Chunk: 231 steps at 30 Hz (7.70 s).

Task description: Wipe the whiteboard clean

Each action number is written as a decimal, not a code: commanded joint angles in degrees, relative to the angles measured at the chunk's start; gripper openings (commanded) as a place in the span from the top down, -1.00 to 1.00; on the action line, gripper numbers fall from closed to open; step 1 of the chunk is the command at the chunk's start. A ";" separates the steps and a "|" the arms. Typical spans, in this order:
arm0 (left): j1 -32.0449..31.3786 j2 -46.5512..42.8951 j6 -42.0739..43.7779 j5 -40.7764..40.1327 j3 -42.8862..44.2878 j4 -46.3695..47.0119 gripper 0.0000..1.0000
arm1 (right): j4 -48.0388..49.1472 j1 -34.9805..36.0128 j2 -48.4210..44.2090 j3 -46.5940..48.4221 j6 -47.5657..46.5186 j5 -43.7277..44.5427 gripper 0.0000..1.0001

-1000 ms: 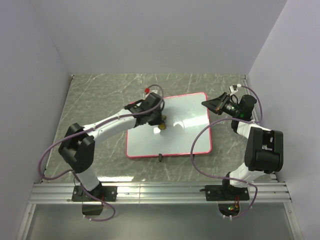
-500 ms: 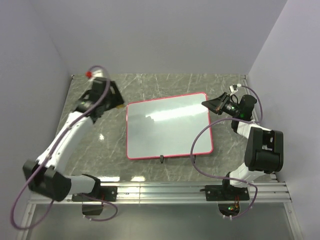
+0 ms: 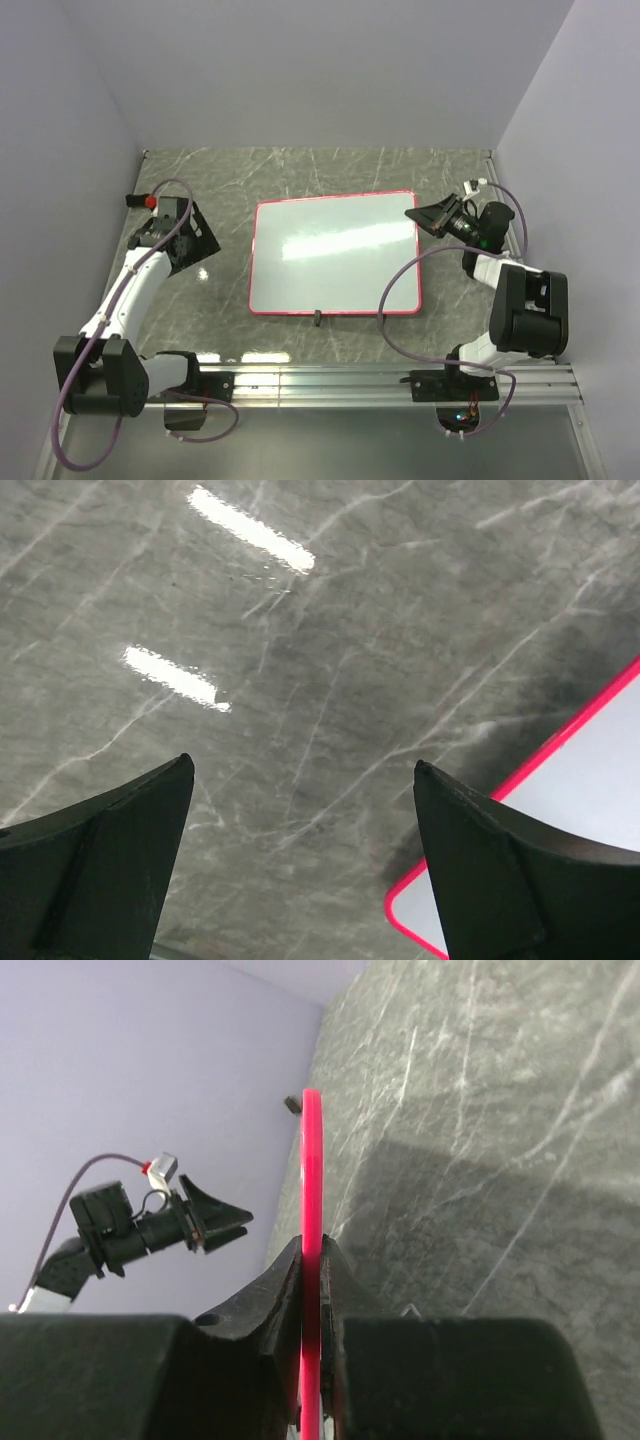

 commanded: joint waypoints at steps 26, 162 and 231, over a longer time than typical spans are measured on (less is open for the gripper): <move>-3.74 3.36 0.34 8.38 3.61 0.84 -0.84 | -15.90 0.63 -22.93 -9.44 -8.92 8.81 -0.66; -47.07 8.09 -4.24 12.94 -2.81 21.13 0.17 | -75.66 34.91 -1.77 67.72 -12.08 63.13 1.00; -24.13 -28.63 -8.45 3.11 16.44 -21.30 -0.99 | -73.56 62.94 -5.37 68.78 -15.78 102.94 1.00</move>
